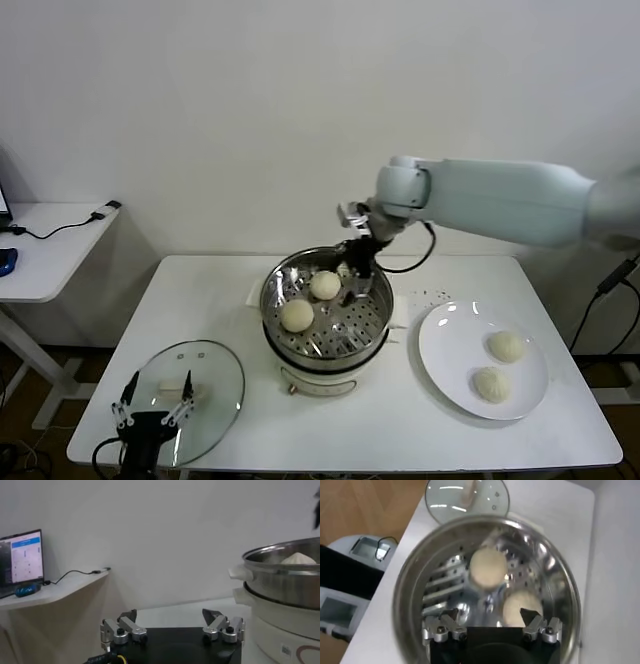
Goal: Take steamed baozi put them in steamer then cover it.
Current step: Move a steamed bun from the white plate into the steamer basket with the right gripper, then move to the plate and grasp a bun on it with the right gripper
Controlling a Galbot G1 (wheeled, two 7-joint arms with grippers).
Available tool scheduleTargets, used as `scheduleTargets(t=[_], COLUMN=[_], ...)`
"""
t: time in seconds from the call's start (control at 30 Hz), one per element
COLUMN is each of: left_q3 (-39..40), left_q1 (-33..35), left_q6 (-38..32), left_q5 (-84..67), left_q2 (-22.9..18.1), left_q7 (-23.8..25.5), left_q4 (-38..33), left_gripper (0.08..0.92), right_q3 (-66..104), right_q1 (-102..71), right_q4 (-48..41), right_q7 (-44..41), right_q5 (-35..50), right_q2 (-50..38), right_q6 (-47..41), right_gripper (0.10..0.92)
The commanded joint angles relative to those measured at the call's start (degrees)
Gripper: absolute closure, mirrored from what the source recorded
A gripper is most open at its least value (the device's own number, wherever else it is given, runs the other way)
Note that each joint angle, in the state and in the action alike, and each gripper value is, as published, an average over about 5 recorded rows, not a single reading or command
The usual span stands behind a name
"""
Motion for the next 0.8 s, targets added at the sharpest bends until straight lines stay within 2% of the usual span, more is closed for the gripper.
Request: scheduleTargets(t=[0.03, 0.23, 0.43, 0.8], left_q3=[-0.1, -0.7, -0.7, -0.5], left_q1=[0.2, 1.2, 1.9, 2.6], left_q6=[0.2, 0.0, -0.2, -0.5], left_q5=[0.6, 0.5, 0.6, 1.5], left_q2=[-0.1, 0.1, -0.1, -0.2], left_q7=[0.0, -0.1, 0.0, 0.0], left_q4=[-0.3, -0.6, -0.6, -0.8], left_gripper=[0.177, 0.177, 0.177, 0.177], right_q3=[0.3, 0.9, 8.3, 25.7], right_q1=[1.3, -5.1, -19.1, -41.6], right_q4=[9.5, 10.9, 8.9, 2.6], right_q7=[-3.8, -4.2, -3.9, -2.4], right_q5=[-11.3, -20.9, -29.5, -37.9], right_q2=[-23.1, -31.4, -36.5, -35.8], right_q6=[2.0, 3.3, 4.4, 5.4], right_gripper=[0.203, 0.203, 0.203, 0.203])
